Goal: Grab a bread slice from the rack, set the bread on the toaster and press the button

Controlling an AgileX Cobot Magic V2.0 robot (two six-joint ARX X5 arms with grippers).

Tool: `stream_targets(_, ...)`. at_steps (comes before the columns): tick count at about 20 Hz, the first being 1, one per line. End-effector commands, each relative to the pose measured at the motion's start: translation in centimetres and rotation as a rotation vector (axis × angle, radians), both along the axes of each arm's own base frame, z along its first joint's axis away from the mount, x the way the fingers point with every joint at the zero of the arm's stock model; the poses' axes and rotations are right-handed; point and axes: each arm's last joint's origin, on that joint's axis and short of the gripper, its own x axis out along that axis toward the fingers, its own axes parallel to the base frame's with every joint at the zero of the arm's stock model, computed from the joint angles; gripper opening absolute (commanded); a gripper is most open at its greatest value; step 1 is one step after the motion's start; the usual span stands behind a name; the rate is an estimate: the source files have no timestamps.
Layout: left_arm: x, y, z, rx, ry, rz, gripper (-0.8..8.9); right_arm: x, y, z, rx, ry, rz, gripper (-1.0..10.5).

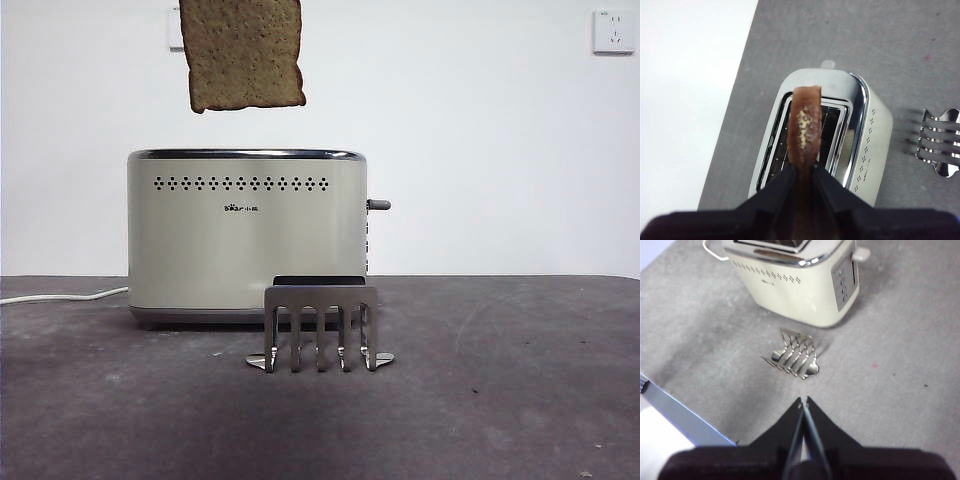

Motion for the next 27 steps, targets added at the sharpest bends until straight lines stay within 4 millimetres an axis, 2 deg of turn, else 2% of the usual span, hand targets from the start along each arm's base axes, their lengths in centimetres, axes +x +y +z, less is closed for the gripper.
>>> stream_targets(1, 0.7, 0.1, -0.3, 0.058, -0.036, -0.061, -0.09, 0.6, 0.1, -0.2, -0.008, 0.011, 0.008, -0.1)
stream_targets(5, 1.9, 0.6, -0.9, 0.039, -0.012, -0.103, -0.09, 1.2, 0.2, -0.4, -0.012, 0.033, 0.010, -0.1)
stream_targets(11, 4.5, 0.5, -3.1, 0.050, 0.062, -0.090, -0.09, 1.4, 0.2, -0.5, -0.013, 0.040, 0.010, -0.1)
stream_targets(18, 5.8, 0.3, -4.8, 0.057, 0.132, -0.131, -0.09, 1.5, 0.2, -0.6, -0.018, 0.039, 0.014, -0.1)
stream_targets(24, 6.5, 1.6, -5.2, 0.045, 0.169, -0.110, -0.09, 1.8, 0.2, -0.7, -0.023, 0.045, 0.018, -0.1)
stream_targets(27, 7.4, 1.7, -6.1, 0.014, 0.211, -0.122, -0.09, 2.1, 0.3, -0.7, -0.023, 0.047, 0.019, -0.1)
